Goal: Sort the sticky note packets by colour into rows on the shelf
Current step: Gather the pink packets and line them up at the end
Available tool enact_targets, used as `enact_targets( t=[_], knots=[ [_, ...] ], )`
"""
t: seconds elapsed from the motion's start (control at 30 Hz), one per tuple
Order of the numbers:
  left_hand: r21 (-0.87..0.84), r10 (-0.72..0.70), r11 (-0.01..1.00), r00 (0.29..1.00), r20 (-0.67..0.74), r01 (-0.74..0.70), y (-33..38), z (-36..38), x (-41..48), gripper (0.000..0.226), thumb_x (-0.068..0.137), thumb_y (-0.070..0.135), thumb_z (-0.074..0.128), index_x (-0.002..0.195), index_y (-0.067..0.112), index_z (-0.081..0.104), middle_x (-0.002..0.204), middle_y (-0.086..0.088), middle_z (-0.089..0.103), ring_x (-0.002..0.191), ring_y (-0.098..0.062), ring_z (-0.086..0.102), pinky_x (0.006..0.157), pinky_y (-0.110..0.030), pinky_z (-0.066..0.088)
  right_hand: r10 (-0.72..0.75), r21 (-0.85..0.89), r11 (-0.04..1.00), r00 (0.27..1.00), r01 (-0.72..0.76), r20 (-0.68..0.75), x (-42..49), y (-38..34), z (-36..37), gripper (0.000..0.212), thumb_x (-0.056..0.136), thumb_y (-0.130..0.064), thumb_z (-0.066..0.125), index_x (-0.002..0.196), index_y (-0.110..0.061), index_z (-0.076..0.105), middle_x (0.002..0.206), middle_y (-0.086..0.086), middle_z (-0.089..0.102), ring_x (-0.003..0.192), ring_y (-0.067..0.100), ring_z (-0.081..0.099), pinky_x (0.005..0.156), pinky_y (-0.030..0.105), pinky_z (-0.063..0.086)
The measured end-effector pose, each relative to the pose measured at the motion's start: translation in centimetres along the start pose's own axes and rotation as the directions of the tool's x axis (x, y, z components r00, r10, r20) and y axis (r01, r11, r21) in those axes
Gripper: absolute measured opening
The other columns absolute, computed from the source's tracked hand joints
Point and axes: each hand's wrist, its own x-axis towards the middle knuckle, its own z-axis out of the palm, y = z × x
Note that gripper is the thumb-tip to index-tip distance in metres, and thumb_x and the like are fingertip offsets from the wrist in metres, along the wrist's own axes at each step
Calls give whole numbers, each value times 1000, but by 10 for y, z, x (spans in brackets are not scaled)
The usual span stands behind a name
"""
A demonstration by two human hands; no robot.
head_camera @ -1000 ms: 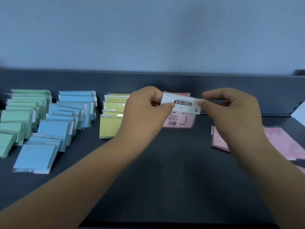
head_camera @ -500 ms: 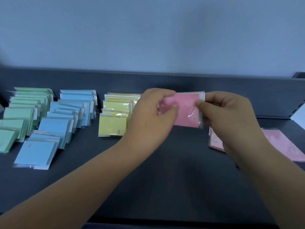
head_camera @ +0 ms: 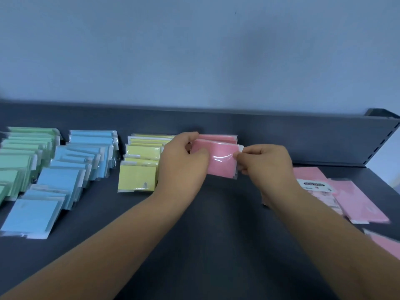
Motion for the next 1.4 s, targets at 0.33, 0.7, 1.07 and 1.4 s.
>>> enact_targets(
  t=[0.33, 0.7, 1.07, 1.4],
  knots=[
    [124, 18, 992, 999, 45, -23, -10, 11, 9, 49, 90, 10, 56, 139, 18, 55, 121, 10, 62, 104, -2, 58, 91, -19, 48, -37, -209, 978, 994, 16, -99, 18, 4, 11, 11, 74, -14, 66, 72, -7, 74, 64, 12, 70, 73, 37, 70, 72, 49, 61],
    [326, 72, 939, 989, 127, -110, -13, 0, 27, 48, 82, 18, 57, 130, 20, 57, 123, 2, 60, 107, -17, 63, 97, -42, 52, -17, -133, 991, 996, 5, -89, 24, 13, 18, 32, 78, -2, 53, 60, -25, 67, 76, 0, 76, 80, 29, 74, 80, 49, 62],
    [482, -22, 875, 989, 148, -52, -7, 1, 18, 33, 76, 36, 58, 107, 26, 51, 104, 2, 60, 89, -22, 63, 75, -39, 54, 1, -520, 853, 997, 37, 74, 24, 3, 11, 15, 70, -13, 60, 74, -3, 71, 68, 15, 68, 67, 34, 66, 55, 31, 51],
    [503, -223, 858, 956, 188, 102, 0, -4, 10, 28, 83, 34, 60, 104, 20, 47, 89, 4, 59, 80, -12, 58, 58, -30, 41, 236, -574, 819, 928, -29, 289, 11, -8, 17, 20, 73, -23, 79, 70, -8, 66, 63, 13, 74, 60, 28, 76, 71, 44, 65]
  ],
)
